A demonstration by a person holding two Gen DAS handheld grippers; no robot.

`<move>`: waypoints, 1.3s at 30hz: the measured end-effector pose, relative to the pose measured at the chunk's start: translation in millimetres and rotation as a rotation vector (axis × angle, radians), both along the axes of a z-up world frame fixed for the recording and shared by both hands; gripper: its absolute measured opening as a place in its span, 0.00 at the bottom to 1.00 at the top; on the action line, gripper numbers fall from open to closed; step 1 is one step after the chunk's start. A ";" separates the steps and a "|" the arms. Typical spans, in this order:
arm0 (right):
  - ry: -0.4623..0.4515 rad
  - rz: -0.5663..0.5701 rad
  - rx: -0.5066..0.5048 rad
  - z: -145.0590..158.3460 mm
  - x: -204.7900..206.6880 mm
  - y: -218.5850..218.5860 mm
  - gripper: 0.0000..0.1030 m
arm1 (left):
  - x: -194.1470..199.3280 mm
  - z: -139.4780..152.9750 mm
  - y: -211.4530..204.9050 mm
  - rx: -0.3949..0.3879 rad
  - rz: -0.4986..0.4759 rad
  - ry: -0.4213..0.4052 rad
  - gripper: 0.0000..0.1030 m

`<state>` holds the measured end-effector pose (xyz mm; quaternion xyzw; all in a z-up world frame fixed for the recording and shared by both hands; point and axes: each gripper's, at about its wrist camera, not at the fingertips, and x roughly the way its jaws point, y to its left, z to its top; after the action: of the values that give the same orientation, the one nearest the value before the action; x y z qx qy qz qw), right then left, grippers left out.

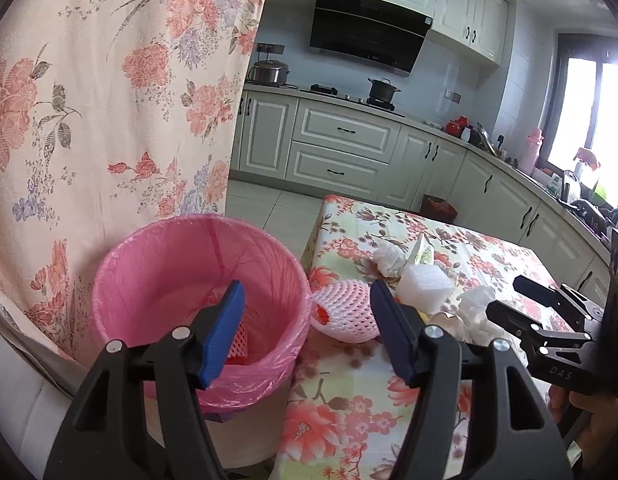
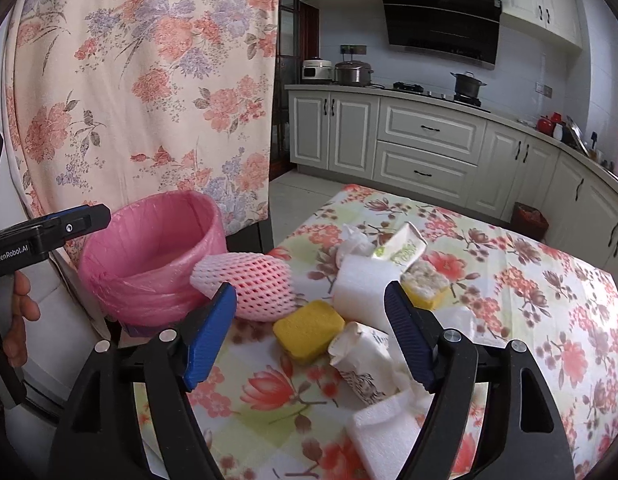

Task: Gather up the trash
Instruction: 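Move both open tools back over the table, then grasp the white foam sheet with the right tool while the left tool grasps a white tissue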

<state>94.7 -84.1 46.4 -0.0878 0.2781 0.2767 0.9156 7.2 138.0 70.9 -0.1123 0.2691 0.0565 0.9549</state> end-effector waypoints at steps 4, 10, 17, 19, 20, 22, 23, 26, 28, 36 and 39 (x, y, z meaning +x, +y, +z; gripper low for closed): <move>0.019 -0.045 0.002 -9.9 -1.3 -27.0 0.71 | 4.5 -2.9 -16.5 0.010 -0.029 0.013 0.64; 0.055 -0.086 -0.011 -25.6 -2.1 -57.9 0.73 | 11.0 -6.3 -38.4 0.022 -0.072 0.025 0.65; 0.109 -0.107 -0.025 -46.5 -3.0 -81.7 0.75 | 20.5 -14.9 -62.6 0.027 -0.117 0.049 0.66; 0.123 -0.112 -0.028 -52.8 -2.7 -85.5 0.75 | 23.0 -17.4 -67.1 0.026 -0.126 0.056 0.66; 0.133 -0.110 -0.030 -56.2 -2.3 -86.9 0.75 | 24.3 -18.8 -69.4 0.024 -0.130 0.060 0.66; 0.146 -0.111 -0.035 -62.0 -0.8 -88.1 0.75 | 27.4 -21.4 -73.5 0.022 -0.136 0.067 0.66; 0.152 -0.111 -0.037 -64.8 0.3 -88.4 0.75 | 28.7 -22.7 -75.4 0.022 -0.139 0.070 0.66; 0.166 -0.103 -0.047 -72.0 2.4 -85.6 0.75 | 32.1 -27.0 -80.3 0.021 -0.148 0.080 0.66; 0.179 -0.090 -0.055 -77.5 3.7 -82.6 0.75 | 34.0 -29.8 -82.1 0.021 -0.151 0.088 0.66; 0.222 -0.068 -0.100 -100.5 13.9 -68.0 0.75 | 39.1 -39.4 -86.3 0.017 -0.160 0.110 0.66; 0.240 -0.068 -0.114 -107.7 17.2 -65.5 0.75 | 42.4 -44.4 -88.3 0.015 -0.165 0.121 0.66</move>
<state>112.0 -149.7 -61.3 -0.0966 0.4036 0.2380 0.8781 49.6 49.8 26.5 -0.0789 0.3344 -0.0135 0.9390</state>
